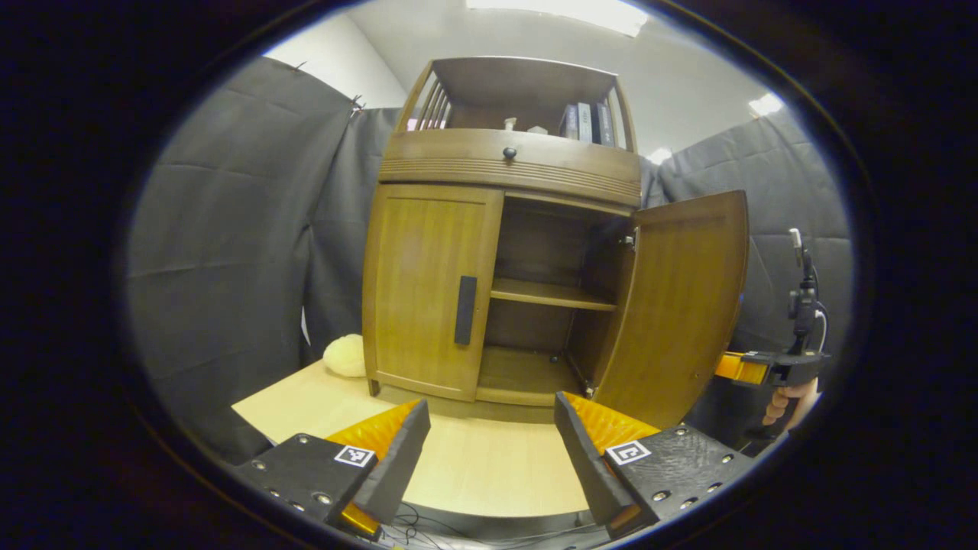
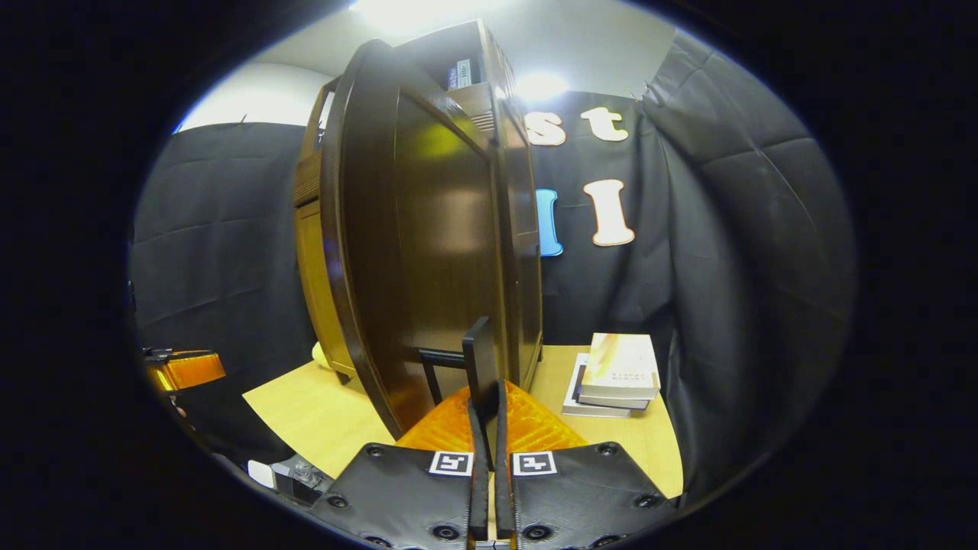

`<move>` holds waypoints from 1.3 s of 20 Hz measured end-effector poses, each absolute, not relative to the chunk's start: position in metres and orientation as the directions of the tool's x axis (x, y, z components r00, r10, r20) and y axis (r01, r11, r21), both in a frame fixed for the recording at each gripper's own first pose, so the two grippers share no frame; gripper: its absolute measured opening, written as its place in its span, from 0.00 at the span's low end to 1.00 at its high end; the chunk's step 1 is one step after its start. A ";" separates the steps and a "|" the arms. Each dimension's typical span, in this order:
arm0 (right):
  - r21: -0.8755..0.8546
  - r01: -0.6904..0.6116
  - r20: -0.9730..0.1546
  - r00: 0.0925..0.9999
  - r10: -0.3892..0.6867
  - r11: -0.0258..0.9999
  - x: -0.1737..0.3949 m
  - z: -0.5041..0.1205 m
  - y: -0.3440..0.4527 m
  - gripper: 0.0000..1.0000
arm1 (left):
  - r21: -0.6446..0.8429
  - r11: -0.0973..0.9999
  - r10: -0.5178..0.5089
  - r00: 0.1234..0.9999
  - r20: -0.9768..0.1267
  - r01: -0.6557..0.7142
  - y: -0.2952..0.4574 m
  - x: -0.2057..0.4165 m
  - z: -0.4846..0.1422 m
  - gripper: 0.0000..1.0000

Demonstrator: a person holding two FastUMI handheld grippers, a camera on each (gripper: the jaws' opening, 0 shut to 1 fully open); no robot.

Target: Open the right door of the double-door shoe cabinet with the right hand, and open the left door with the left hand.

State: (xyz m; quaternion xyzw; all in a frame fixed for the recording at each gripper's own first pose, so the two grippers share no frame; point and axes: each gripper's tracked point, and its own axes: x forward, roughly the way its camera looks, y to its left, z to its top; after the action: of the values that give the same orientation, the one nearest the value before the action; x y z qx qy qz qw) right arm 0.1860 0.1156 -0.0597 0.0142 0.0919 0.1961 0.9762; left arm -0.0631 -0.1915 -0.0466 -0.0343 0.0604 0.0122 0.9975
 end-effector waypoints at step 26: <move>0.065 -0.073 -0.225 0.971 0.086 0.995 0.164 -0.060 0.091 0.00 | -0.036 0.972 -0.234 0.963 -0.135 0.231 -0.154 0.039 -0.025 0.95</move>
State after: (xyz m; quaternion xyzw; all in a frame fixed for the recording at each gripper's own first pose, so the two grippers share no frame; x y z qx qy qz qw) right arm 0.1640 0.0914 -0.0596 0.0284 0.1146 0.0400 0.9922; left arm 0.0389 -0.1539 -0.0252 -0.0099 0.0694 -0.1173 0.9906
